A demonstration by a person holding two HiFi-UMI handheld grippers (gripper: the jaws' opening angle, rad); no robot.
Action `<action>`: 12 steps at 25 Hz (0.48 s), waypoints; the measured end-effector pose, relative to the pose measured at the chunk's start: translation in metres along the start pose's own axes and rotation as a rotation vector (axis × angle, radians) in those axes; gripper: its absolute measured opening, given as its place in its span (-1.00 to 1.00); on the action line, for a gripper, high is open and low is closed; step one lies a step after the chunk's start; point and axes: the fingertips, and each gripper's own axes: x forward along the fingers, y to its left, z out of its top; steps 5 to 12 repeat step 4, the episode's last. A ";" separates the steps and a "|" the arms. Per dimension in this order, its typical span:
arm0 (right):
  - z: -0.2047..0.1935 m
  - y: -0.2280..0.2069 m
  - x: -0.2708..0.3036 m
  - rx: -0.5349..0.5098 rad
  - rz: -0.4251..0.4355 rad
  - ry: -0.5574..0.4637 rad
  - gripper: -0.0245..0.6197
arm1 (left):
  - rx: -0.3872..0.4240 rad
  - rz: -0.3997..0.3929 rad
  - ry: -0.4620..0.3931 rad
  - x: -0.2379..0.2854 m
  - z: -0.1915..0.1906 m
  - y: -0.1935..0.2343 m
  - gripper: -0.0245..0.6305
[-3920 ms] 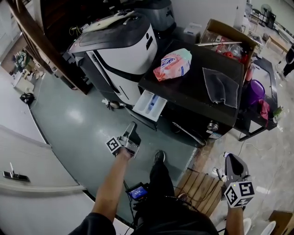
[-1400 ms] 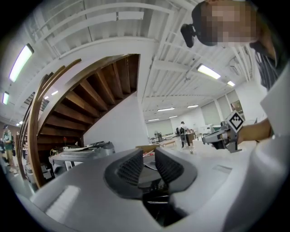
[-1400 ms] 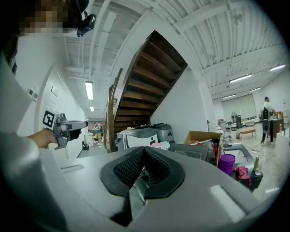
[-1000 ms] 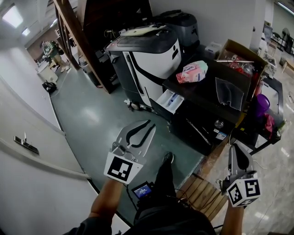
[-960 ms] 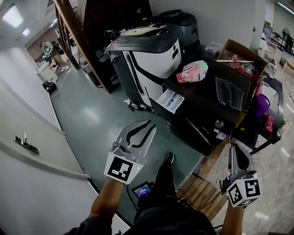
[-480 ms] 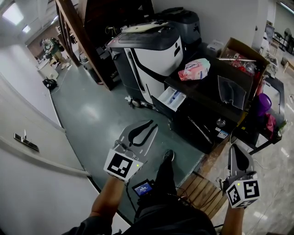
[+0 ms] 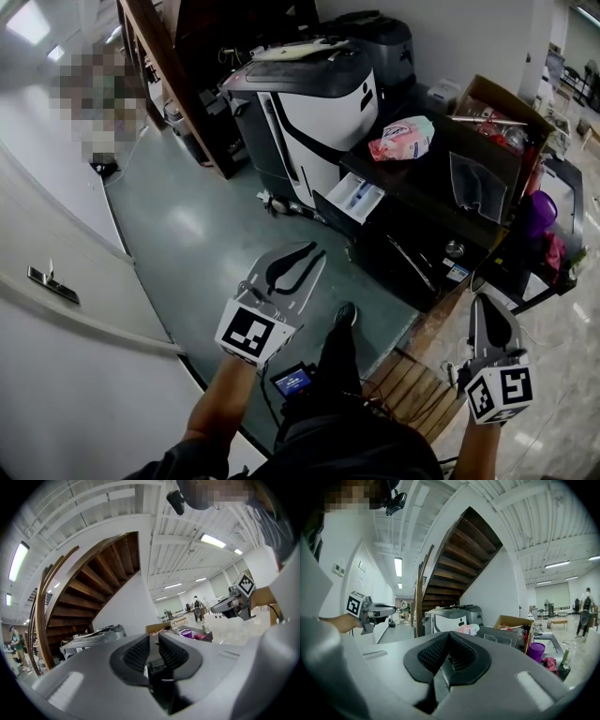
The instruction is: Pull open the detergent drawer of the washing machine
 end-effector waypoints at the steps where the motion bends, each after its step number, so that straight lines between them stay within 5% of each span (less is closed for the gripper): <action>1: 0.001 0.001 0.000 0.000 0.000 0.003 -0.93 | 0.011 -0.003 -0.008 0.001 -0.001 0.001 -0.56; 12: -0.002 -0.001 0.001 -0.003 -0.004 0.004 -0.93 | 0.000 -0.002 0.008 0.002 -0.002 0.001 -0.56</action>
